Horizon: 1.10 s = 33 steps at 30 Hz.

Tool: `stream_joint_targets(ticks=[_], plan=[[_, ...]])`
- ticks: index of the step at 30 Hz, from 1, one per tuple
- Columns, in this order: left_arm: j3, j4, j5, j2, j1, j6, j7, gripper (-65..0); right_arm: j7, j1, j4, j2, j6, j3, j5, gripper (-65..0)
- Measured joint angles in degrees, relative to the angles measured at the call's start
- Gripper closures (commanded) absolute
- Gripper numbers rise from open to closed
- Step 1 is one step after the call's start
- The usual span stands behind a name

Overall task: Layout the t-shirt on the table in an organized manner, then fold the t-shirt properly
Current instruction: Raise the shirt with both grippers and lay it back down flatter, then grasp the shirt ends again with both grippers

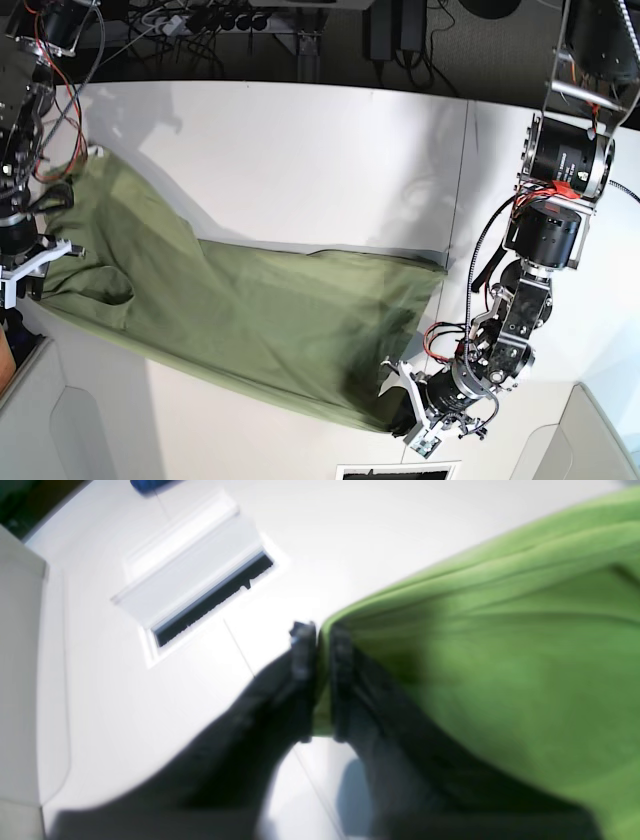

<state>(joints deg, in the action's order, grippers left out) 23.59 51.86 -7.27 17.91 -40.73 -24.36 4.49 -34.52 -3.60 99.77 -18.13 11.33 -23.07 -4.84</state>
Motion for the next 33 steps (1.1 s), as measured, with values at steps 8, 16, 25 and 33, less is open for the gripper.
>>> stream_joint_targets(ticks=[8,16,25,33], plan=[[-0.2,-0.3,-7.2,0.0,-0.1,-1.5,8.3,-36.3,-1.2,-2.8,-4.4,0.0,-0.4,0.0,-0.3,-41.8],[-0.2,9.4,-12.6,8.9,8.3,-8.2,14.5,-36.2,-8.9,4.8,4.4,0.2,-0.1,-0.1,-5.8,-41.7],[0.0,23.7,-12.0,16.3,25.8,-8.1,14.1,-36.2,-8.3,21.8,9.8,0.1,1.0,0.0,-7.7,-41.7],[-0.1,22.8,-4.0,15.4,28.5,-1.7,7.1,-36.2,-1.2,25.0,7.5,-0.1,2.4,0.0,-2.6,-41.7]])
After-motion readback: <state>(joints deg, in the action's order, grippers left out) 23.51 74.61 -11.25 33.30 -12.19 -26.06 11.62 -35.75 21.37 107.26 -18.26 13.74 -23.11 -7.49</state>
